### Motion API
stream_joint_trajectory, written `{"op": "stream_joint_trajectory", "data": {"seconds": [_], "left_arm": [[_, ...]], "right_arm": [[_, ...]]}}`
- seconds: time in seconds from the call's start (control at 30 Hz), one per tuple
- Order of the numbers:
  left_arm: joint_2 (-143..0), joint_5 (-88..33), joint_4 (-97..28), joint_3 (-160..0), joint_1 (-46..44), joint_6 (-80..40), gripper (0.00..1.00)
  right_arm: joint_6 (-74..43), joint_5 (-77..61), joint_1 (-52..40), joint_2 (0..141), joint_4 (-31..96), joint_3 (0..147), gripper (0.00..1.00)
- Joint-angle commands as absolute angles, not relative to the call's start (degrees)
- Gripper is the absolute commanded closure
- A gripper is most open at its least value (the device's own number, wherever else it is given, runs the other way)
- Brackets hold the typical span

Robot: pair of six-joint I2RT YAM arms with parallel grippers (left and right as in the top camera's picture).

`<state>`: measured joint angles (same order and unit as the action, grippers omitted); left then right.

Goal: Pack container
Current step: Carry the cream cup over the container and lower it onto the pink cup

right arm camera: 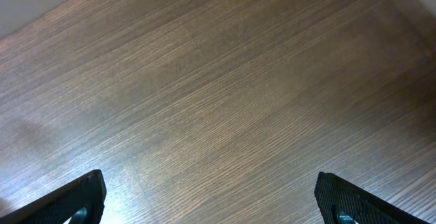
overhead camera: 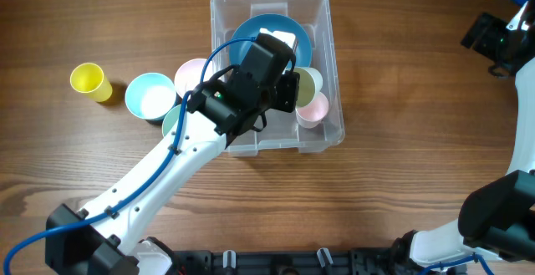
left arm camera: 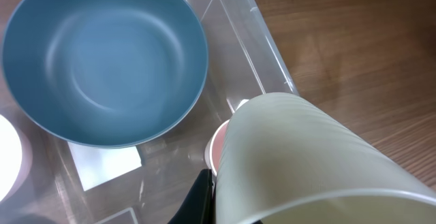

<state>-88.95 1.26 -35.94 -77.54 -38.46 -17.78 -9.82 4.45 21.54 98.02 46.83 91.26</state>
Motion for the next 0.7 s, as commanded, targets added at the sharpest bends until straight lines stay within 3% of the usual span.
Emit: {"op": "stream_joint_trajectory", "data": {"seconds": [0.0, 0.67], "left_arm": [[-90.3, 2.7, -35.5, -78.5, -39.7, -14.9, 0.96], [-97.1, 5.0, -34.9, -78.9, -42.9, -13.7, 0.96]], "right_arm": [[-10.6, 3.7, 21.5, 97.1, 46.7, 91.5, 0.0], [-10.7, 3.7, 21.5, 97.1, 46.7, 91.5, 0.0]]}}
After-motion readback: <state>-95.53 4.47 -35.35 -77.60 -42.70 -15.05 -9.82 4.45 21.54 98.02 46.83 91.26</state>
